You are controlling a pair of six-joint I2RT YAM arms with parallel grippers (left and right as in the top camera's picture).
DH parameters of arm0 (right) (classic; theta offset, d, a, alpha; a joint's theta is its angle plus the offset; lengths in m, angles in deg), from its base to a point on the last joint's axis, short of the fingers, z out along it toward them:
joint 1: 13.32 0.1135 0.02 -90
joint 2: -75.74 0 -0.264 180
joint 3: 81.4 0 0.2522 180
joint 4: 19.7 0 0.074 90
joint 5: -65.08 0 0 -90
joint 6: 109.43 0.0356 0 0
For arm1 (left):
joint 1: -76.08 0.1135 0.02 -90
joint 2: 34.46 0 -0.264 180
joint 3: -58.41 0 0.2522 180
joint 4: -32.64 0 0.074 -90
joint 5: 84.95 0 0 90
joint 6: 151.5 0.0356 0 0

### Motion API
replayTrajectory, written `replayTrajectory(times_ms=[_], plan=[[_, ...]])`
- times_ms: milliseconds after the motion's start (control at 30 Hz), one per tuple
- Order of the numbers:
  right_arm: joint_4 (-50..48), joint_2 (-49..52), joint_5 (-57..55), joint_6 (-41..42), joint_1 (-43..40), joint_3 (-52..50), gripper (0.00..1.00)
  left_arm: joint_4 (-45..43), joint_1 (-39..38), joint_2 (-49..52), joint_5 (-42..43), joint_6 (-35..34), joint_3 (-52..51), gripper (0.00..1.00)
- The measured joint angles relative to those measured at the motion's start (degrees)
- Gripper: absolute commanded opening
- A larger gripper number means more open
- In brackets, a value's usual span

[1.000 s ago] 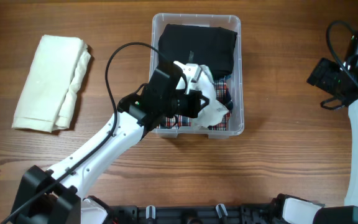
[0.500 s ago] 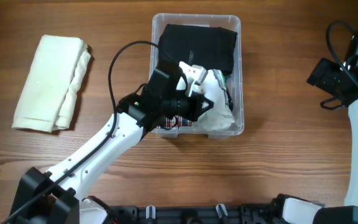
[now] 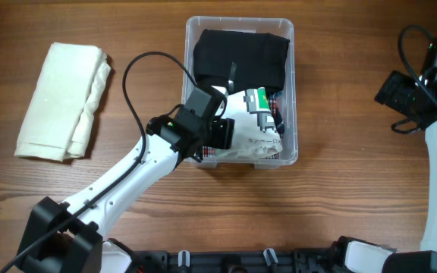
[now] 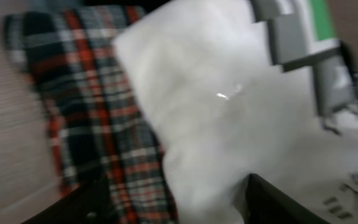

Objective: Pack container
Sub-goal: 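Lower the white T-shirt onto the plaid shirt's front half and release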

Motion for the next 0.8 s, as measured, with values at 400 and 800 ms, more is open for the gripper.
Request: replayTrajectory(times_ms=[400,800], plan=[[0.0,0.0,0.0,0.0,0.0,0.0,1.0,1.2,0.0,-3.5,-9.0,-1.4,4.4,0.27],[0.0,0.0,0.0,0.0,0.0,0.0,1.0,2.6,-0.7,-7.1,6.1,-6.1,6.0,0.04]])
